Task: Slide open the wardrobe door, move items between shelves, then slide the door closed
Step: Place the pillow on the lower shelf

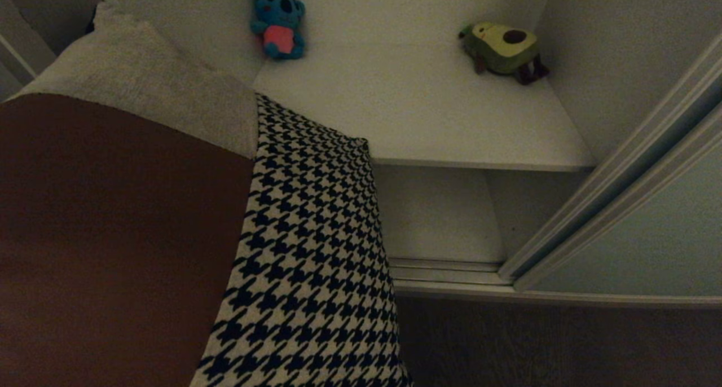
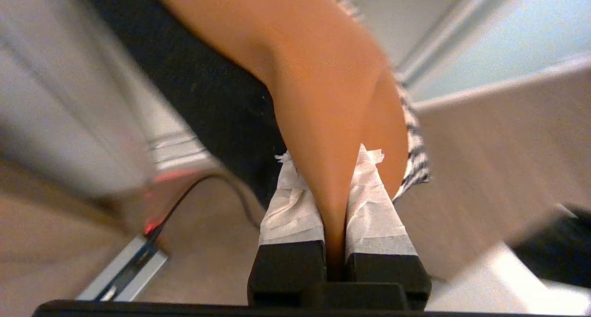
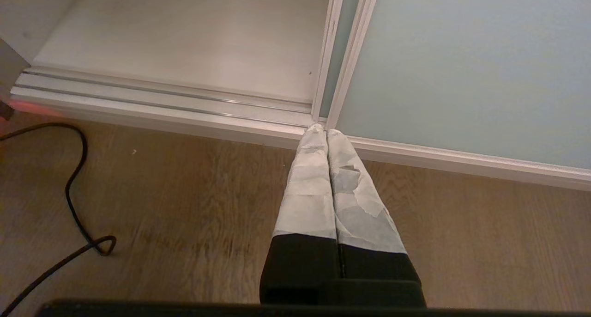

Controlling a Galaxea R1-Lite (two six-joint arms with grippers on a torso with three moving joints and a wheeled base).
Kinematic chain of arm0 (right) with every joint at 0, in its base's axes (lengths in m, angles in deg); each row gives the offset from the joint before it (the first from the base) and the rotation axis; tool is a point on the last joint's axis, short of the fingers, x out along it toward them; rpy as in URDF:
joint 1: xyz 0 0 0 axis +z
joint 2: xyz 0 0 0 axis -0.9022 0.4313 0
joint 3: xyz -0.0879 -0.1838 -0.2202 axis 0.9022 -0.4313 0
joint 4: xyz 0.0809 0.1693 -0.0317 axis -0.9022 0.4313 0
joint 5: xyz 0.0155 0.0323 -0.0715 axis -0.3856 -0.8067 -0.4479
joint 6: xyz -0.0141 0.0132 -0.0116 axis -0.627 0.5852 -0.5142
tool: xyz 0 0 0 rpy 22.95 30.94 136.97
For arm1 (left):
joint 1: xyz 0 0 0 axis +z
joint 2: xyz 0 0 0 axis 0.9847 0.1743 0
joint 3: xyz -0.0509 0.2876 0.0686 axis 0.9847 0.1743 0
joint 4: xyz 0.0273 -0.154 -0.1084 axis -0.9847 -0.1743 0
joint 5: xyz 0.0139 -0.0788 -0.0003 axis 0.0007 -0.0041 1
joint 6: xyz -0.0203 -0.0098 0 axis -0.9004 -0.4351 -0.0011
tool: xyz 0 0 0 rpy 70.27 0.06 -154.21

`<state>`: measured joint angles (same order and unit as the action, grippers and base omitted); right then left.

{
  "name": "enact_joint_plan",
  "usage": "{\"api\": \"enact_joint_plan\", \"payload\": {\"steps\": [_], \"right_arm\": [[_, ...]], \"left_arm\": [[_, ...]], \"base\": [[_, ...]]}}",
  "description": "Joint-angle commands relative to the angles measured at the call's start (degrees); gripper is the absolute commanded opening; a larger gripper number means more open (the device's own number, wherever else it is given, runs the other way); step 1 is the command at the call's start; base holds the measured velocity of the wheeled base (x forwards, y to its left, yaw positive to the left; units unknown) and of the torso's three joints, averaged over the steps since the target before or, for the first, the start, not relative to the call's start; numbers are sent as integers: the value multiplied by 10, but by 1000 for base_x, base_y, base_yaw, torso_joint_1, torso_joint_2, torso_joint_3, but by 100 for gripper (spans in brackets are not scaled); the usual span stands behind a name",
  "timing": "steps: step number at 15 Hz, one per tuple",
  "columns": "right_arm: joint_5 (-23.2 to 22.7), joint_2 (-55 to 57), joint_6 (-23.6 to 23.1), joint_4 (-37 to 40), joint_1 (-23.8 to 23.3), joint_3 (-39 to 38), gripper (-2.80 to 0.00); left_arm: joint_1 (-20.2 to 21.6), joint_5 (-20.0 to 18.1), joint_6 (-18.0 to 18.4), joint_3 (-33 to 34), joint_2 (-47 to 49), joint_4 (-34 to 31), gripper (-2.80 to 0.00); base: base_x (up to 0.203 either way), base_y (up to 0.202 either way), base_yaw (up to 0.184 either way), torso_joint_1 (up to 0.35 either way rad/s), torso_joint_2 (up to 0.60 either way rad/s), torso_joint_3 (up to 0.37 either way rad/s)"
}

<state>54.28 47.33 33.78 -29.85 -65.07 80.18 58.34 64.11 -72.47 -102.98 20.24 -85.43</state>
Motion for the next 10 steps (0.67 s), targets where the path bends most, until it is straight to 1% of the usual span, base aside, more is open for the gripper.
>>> {"api": "enact_joint_plan", "payload": {"steps": [1, 2, 3, 5, 8, 10], "right_arm": [[0, 1, -1, 0, 0, -2, -280], [0, 0, -1, 0, 0, -2, -280], [0, 0, -1, 0, 0, -2, -280], [0, 1, -1, 0, 0, -2, -280], [0, 1, -1, 0, 0, -2, -280], [0, 1, -1, 0, 0, -2, -280]], "left_arm": [[2, -18, 0, -14, -23, -2, -280], [2, -23, 0, -17, -24, -4, -280], [4, -38, 0, -34, -25, -6, -280], [10, -52, 1, -36, -27, -8, -280], [19, -138, 2, -42, -41, -8, -280], [30, -147, 3, -41, -42, -14, -280]], "base": [[0, 0, 0, 0, 0, 0], [0, 0, 0, 0, 0, 0], [0, 0, 0, 0, 0, 0], [0, 0, 0, 0, 0, 0], [0, 0, 0, 0, 0, 0], [0, 0, 0, 0, 0, 0]]}}
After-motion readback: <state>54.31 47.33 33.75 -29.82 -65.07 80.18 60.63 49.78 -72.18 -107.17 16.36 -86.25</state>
